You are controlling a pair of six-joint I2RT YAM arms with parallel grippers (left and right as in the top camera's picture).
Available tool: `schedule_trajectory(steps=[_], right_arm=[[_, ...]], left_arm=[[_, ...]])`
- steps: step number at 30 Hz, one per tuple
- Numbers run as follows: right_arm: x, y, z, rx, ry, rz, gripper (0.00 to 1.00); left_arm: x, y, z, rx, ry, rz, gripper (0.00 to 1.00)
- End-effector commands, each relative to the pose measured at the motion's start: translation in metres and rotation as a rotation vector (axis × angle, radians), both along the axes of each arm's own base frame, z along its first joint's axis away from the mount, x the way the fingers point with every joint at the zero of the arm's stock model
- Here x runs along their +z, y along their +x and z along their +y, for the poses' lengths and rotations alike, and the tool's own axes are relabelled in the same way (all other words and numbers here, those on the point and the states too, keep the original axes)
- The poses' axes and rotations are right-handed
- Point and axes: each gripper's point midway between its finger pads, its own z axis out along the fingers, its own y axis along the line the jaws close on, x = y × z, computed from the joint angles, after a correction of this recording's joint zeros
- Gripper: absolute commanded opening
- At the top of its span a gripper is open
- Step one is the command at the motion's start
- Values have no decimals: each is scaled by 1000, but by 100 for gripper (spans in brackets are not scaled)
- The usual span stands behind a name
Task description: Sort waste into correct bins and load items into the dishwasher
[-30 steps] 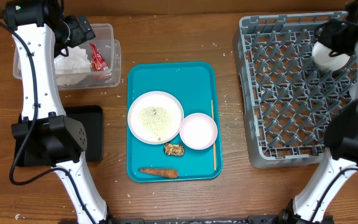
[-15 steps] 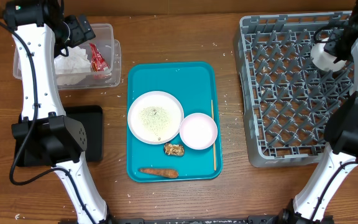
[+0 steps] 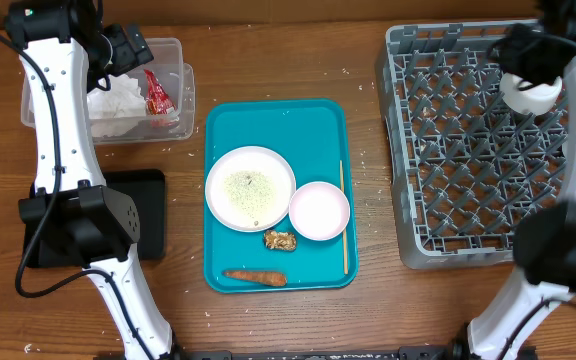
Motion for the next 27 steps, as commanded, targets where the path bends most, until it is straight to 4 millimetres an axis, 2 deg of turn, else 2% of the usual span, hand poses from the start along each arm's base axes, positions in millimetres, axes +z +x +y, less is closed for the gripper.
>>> schedule_trajectory(steps=[1, 3, 4, 5, 7, 9, 13, 15, 16, 18, 19, 20, 23, 27], right_arm=[[28, -26, 90, 212, 167, -1, 57], [19, -45, 127, 289, 174, 78, 74], [14, -54, 147, 332, 176, 112, 89], [9, -62, 163, 370, 175, 139, 99], [-2, -83, 199, 455, 170, 201, 100], [-12, -100, 224, 518, 164, 246, 100], [-46, -141, 284, 670, 137, 330, 100], [-65, -154, 300, 677, 105, 362, 100], [-88, -166, 309, 692, 41, 384, 97], [-107, -180, 313, 722, -35, 404, 92], [-114, -186, 315, 735, -62, 412, 89], [-121, -195, 318, 758, -88, 424, 81], [-132, -206, 324, 785, -111, 433, 68], [-151, -207, 312, 774, -190, 443, 63]], left_arm=[[-6, 2, -3, -1, -5, 11, 100], [-6, 2, -3, -2, -5, 11, 100], [-6, 2, -3, -2, -5, 11, 100], [-6, 2, -3, -2, -5, 11, 100], [-6, 2, -3, -1, -5, 11, 100], [-6, 2, -3, -1, -5, 11, 100], [-6, 2, -3, -1, -5, 11, 100], [-6, 2, -3, -1, -5, 11, 100], [-6, 2, -3, -2, -5, 11, 100], [-6, 2, -3, -1, -5, 11, 100], [-6, 2, -3, -1, -5, 11, 100], [-6, 2, -3, -1, -5, 11, 100], [-6, 2, -3, -1, -5, 11, 100], [-6, 2, -3, -1, -5, 11, 100]])
